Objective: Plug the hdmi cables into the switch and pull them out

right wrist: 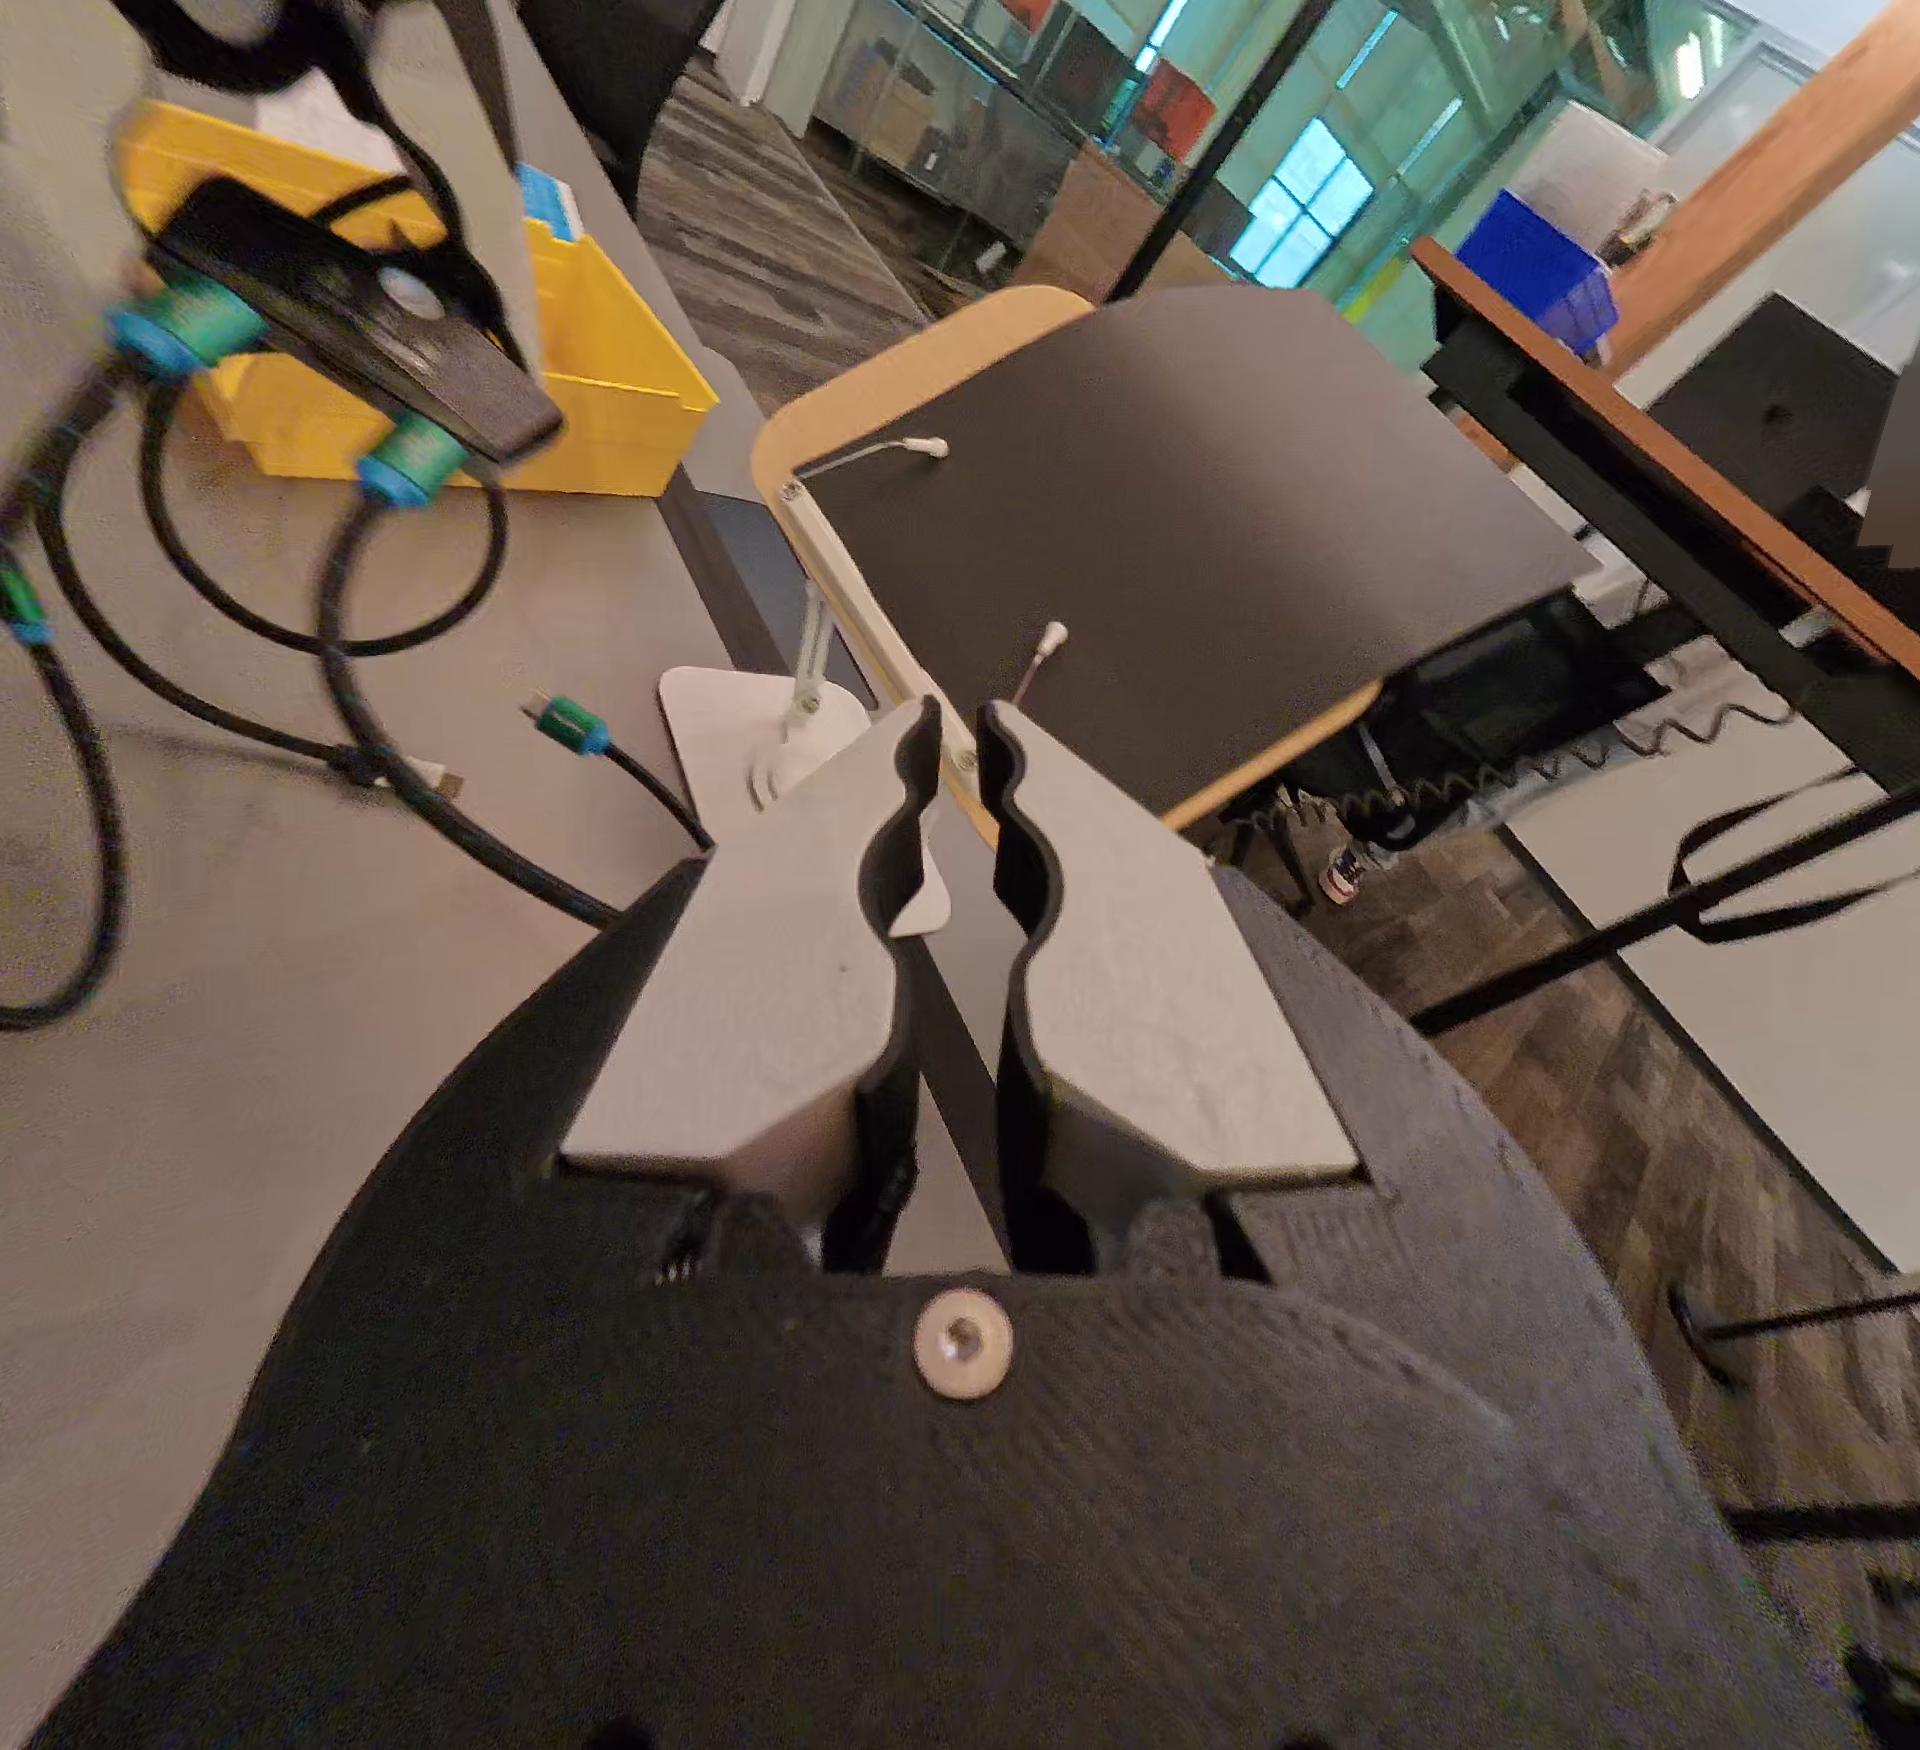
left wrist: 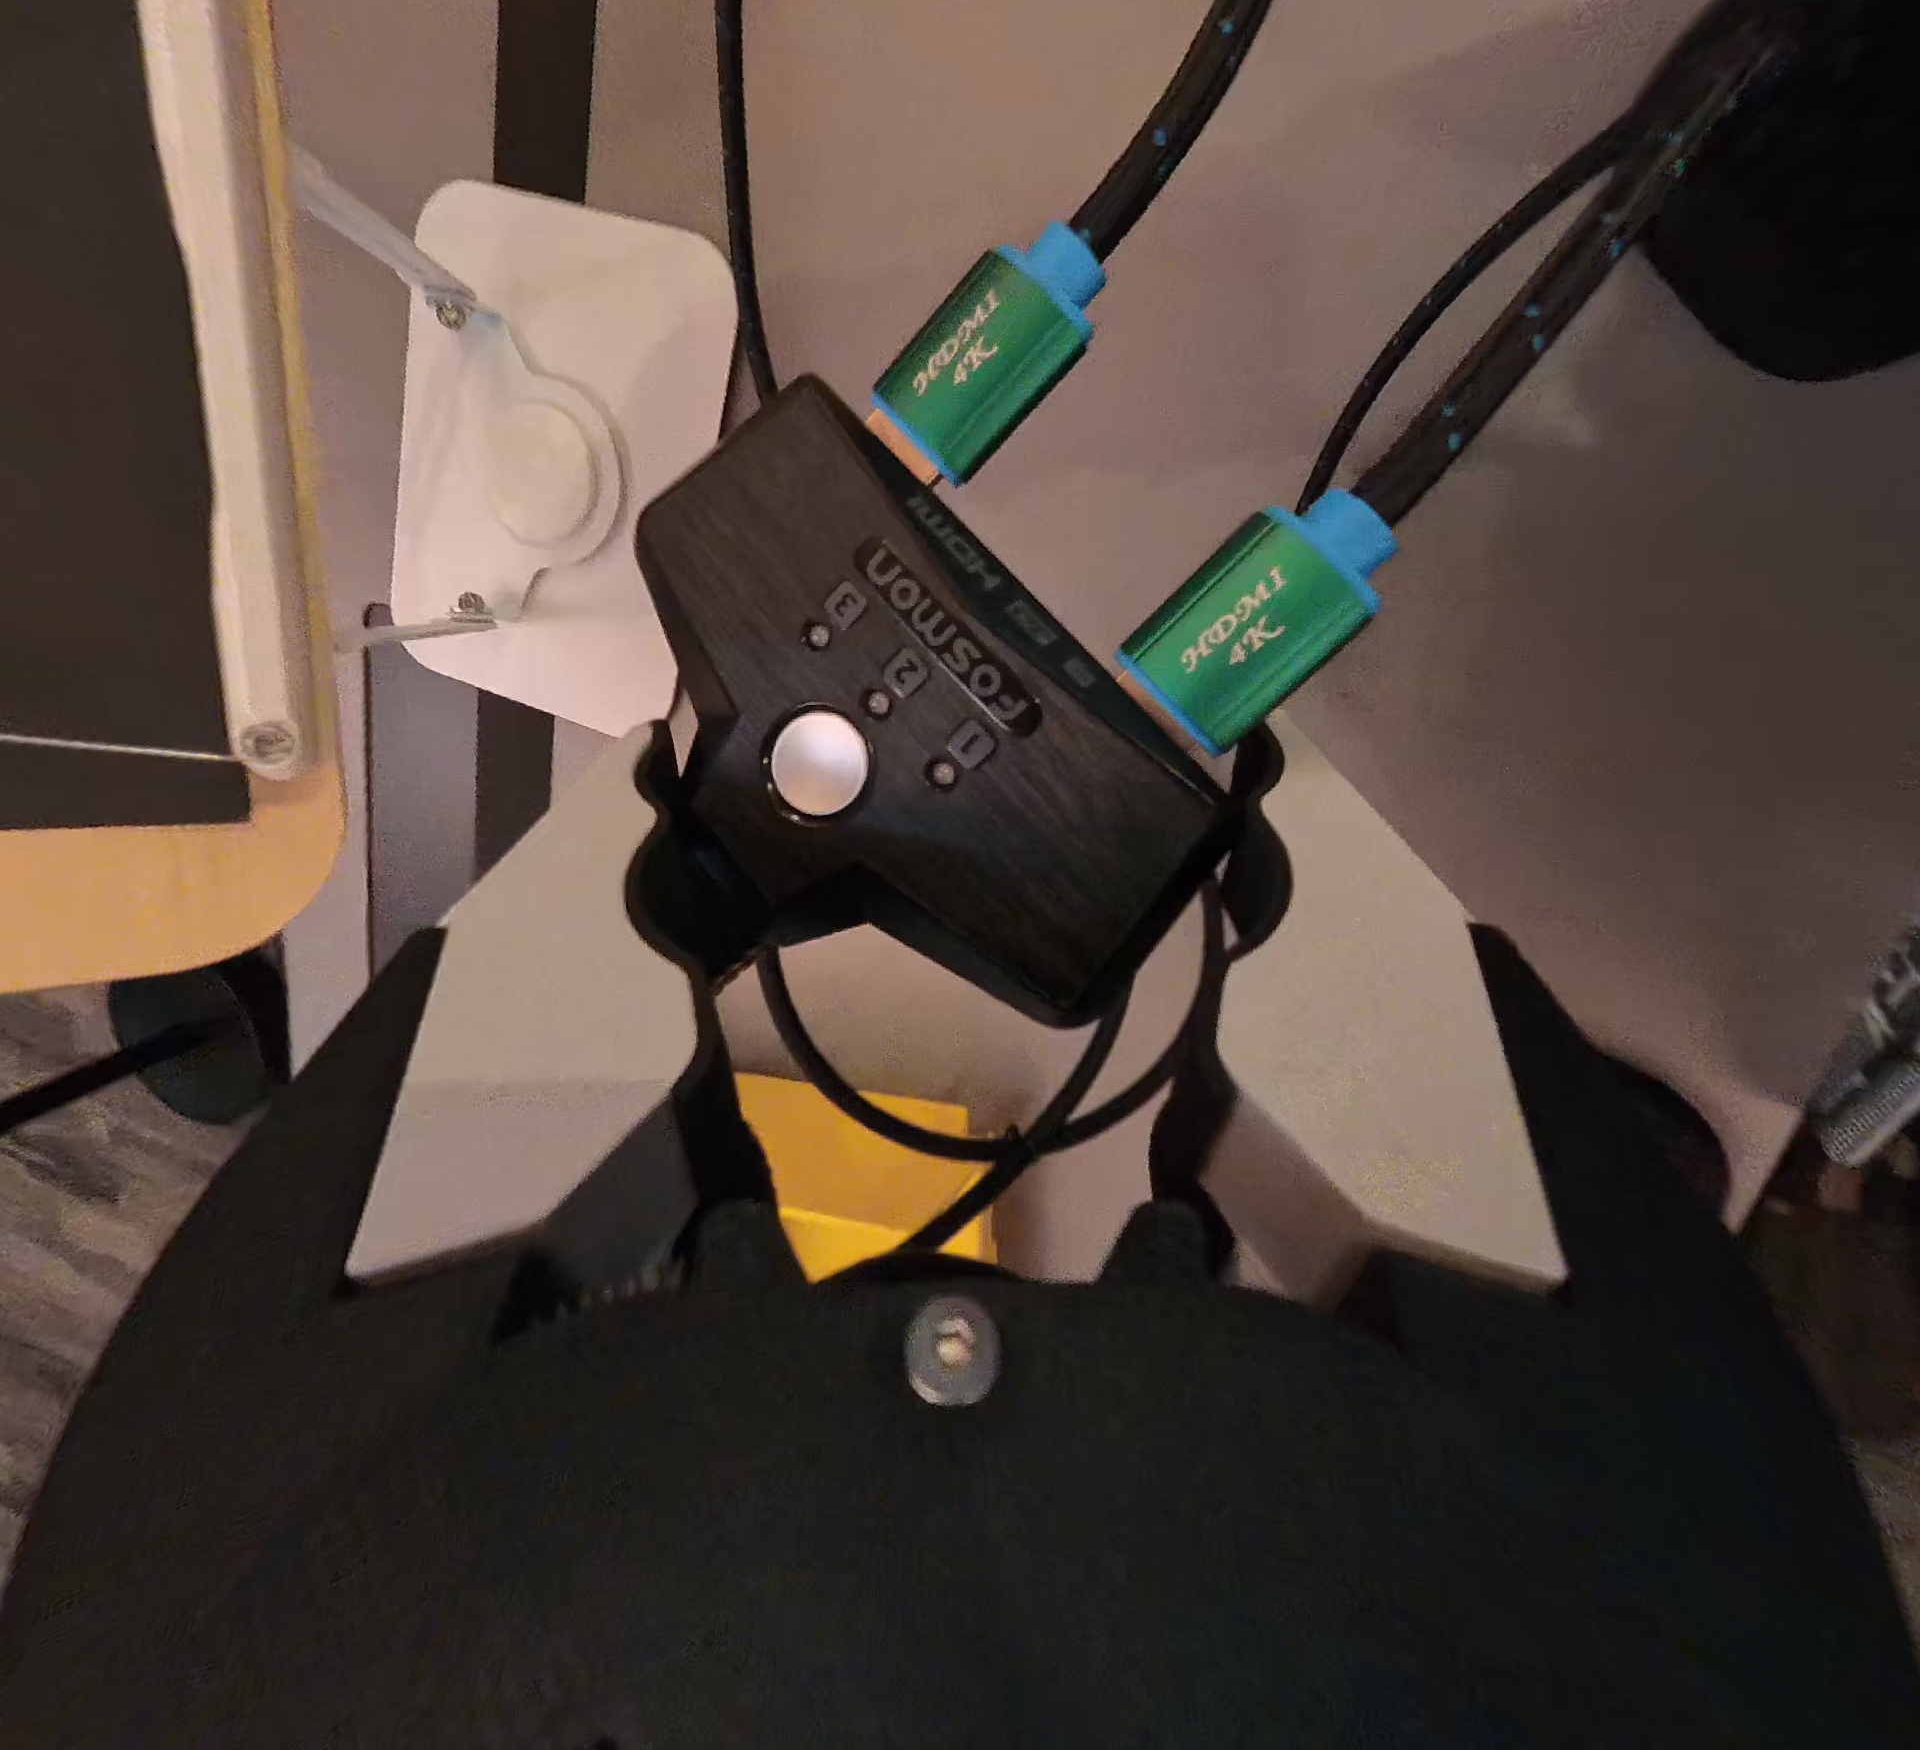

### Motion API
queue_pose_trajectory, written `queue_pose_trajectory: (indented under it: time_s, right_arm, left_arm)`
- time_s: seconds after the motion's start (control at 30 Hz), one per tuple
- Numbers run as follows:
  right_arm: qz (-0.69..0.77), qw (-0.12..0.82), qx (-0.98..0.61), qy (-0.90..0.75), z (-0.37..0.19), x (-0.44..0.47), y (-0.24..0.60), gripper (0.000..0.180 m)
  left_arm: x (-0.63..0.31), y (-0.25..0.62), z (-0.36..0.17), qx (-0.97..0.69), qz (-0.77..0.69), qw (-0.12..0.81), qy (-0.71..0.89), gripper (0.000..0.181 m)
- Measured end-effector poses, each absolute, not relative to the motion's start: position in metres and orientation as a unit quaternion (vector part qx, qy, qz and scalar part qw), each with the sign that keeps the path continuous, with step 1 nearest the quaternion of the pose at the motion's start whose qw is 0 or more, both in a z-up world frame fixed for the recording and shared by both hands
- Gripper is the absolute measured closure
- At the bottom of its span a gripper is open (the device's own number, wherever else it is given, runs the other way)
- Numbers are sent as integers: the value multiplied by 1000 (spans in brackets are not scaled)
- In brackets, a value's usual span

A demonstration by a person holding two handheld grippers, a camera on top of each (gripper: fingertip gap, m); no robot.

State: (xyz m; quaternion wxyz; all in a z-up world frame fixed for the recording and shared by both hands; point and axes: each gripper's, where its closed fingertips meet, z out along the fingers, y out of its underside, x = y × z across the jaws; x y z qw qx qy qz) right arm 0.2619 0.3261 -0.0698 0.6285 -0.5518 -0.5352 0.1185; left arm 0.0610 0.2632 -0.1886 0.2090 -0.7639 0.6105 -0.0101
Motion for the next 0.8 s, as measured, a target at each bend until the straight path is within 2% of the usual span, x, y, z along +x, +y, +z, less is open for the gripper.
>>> queue_pose_trajectory:
  time_s: [0.17, 0.3, 0.43, 0.8]
  right_arm:
    - [158, 575, -536, -597, -89, 206, 322, 167]
    - [181, 489, -549, -653, -132, 151, 329, 153]
    - [192, 414, -555, -696, -177, 112, 332, 148]
    - [216, 391, -583, -679, -210, 91, 359, 137]
  left_arm:
    - [60, 285, -231, -793, -42, 221, 567, 77]
    - [61, 299, -248, -807, -65, 249, 532, 77]
    - [57, 313, -259, -819, -72, 277, 497, 77]
    - [72, 343, -275, -810, -113, 311, 484, 77]
